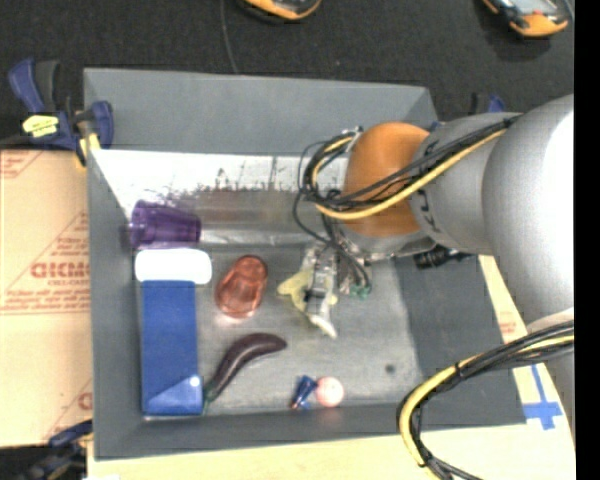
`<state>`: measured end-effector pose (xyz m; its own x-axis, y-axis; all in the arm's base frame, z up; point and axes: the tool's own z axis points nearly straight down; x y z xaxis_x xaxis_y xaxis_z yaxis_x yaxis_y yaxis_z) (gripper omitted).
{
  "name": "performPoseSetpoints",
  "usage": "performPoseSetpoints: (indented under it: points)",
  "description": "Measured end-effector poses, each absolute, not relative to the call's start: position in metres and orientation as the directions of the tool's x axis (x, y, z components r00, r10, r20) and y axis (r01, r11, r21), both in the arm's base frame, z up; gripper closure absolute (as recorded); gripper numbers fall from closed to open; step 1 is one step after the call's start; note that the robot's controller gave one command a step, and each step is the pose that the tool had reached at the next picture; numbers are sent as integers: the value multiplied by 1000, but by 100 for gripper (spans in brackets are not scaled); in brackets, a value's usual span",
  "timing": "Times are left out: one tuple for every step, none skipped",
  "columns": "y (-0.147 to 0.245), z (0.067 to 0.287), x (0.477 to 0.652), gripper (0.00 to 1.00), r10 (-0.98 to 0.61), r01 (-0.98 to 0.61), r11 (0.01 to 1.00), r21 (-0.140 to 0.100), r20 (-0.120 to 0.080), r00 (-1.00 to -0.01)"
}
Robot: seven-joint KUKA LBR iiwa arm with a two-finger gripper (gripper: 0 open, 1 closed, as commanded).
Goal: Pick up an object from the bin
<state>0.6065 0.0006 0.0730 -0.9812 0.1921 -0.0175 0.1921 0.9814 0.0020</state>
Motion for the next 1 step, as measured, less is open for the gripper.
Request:
performPoseSetpoints:
  points:
    - [-7,105,601,100,177,177,984,1,-19,-984]
